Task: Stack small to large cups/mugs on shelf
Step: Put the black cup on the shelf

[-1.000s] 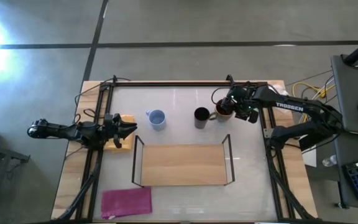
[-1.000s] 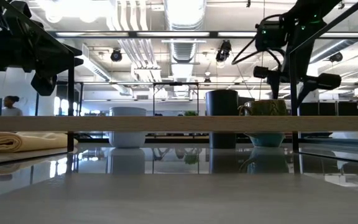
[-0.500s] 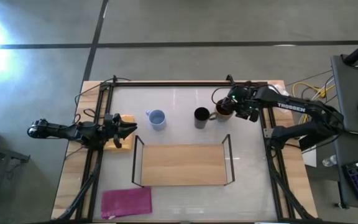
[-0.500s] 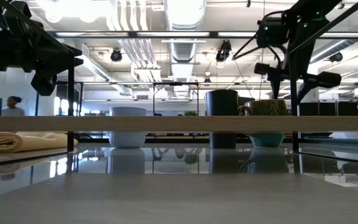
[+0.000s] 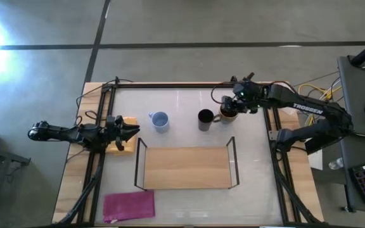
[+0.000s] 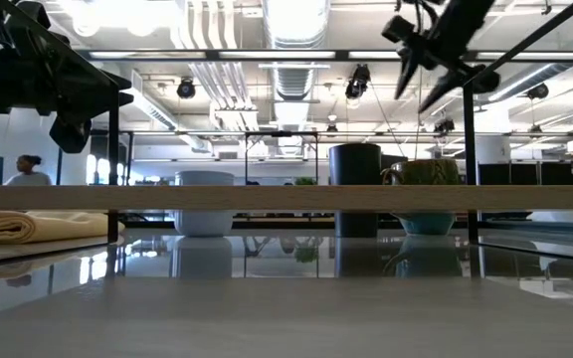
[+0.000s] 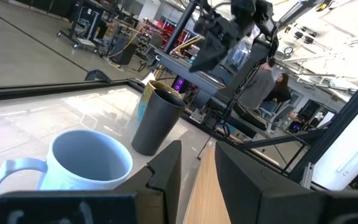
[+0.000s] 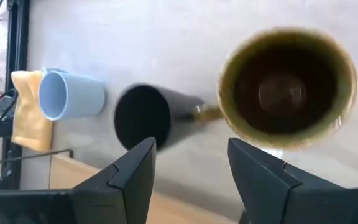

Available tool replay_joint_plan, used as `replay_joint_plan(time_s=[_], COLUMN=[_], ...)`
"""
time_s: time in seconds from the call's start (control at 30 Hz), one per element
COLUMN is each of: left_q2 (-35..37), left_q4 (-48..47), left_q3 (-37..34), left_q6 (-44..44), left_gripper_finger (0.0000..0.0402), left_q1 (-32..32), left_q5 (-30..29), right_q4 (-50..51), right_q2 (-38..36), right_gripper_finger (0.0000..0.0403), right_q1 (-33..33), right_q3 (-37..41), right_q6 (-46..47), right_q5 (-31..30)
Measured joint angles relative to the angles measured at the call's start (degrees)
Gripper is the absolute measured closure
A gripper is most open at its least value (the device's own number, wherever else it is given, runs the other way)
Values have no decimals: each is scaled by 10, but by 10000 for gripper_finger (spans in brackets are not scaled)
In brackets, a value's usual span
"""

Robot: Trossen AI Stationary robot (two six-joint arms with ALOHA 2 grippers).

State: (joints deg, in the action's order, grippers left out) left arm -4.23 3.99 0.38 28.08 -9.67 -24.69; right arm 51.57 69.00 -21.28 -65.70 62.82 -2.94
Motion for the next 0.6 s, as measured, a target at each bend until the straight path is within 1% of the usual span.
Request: replay_joint_plan(time_s=[0.1,0.17,0.3,0.33,0.4,0.47,0.53,0.6], left_q2=[0,0,0,0,0,0,0,0], left_q4=[0,0,0,0,0,0,0,0], left_q3=[0,0,0,0,0,0,0,0], left_q6=[0,0,0,0,0,0,0,0], left_gripper_finger=[317,317,317,317,317,317,317,317], left_q1=[0,0,0,0,0,0,0,0], left_q5=[0,0,0,0,0,0,0,0], right_q4=[0,2,12,21,55,108,154,167], right_q2=[44,83,173,195,237,270,292,301], right_gripper_finger=[209,209,209,209,209,209,209,209], right_q1=[0,0,0,0,0,0,0,2], right_q3=[-41,-68,-129,-144,-174,-201,-215,-218], right_q6=[-56,-109,-239,-264,-314,-361,-401,-429], right_q5=[-3,3,74,83,82,64,37,22])
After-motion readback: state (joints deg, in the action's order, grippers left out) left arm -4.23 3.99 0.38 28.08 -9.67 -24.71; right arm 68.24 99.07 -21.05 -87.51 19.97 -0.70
